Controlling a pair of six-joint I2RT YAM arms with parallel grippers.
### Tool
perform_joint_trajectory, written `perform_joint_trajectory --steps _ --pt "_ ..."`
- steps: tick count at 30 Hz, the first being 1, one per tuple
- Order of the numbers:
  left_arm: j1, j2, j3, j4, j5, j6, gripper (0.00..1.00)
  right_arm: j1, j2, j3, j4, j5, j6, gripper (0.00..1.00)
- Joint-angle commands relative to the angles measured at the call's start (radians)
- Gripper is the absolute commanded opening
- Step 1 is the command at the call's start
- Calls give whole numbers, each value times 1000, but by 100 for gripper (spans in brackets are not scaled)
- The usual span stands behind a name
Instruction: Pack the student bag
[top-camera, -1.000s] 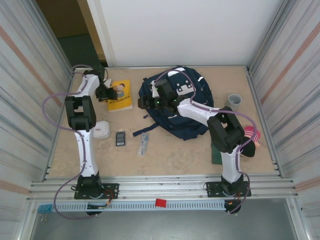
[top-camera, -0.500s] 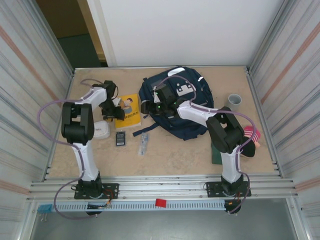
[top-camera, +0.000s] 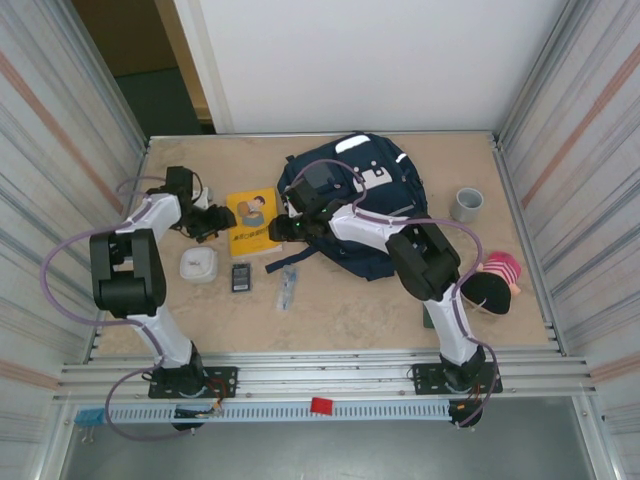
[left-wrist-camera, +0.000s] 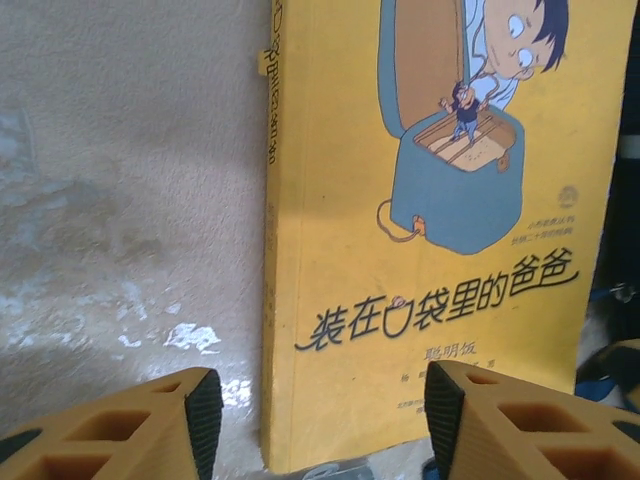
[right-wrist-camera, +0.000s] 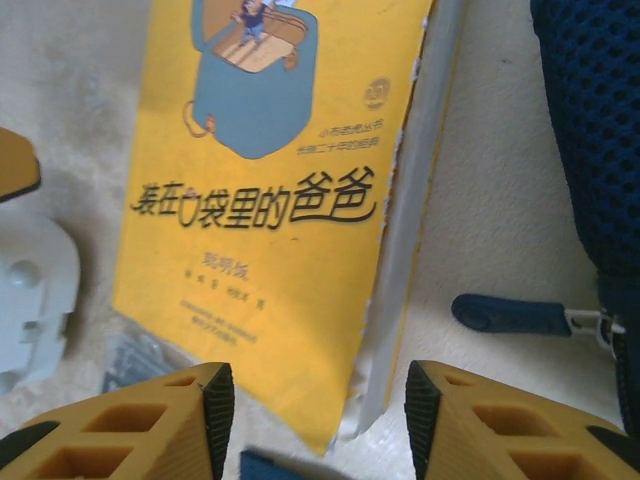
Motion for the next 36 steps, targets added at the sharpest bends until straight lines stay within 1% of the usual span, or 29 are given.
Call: perform_joint_trajectory --steps 1,4,7,9,12,14,18,22,25,28,33,36 --pt "-6 21 -17 56 70 -51 57 4 49 42 -40 9 -8 45" --pt "-6 59 -21 71 59 -59 57 14 80 66 -83 39 -21 38" --pt "-9 102 -12 73 65 -55 54 17 98 58 -94 44 -22 29" --pt "-14 124 -9 73 54 -57 53 16 104 51 -95 50 -20 23" --pt "-27 145 -1 59 33 -48 53 15 107 47 -102 55 -15 18" --pt "-41 150 -1 55 54 -43 53 13 109 43 -102 49 -11 16" --pt "-70 104 -18 70 133 -46 52 10 109 24 -84 25 2 15" --pt "-85 3 -44 93 229 -81 52 12 98 17 -83 20 3 15" --pt "-87 -48 -44 87 277 -92 53 12 88 12 -82 15 3 15" --pt "-89 -58 -61 92 305 -105 53 12 81 6 -71 2 6 15" --pt "-129 -6 -115 146 323 -140 52 13 78 2 -58 -3 16 15" --pt "-145 -8 -148 212 321 -187 49 12 70 -7 -53 1 19 14"
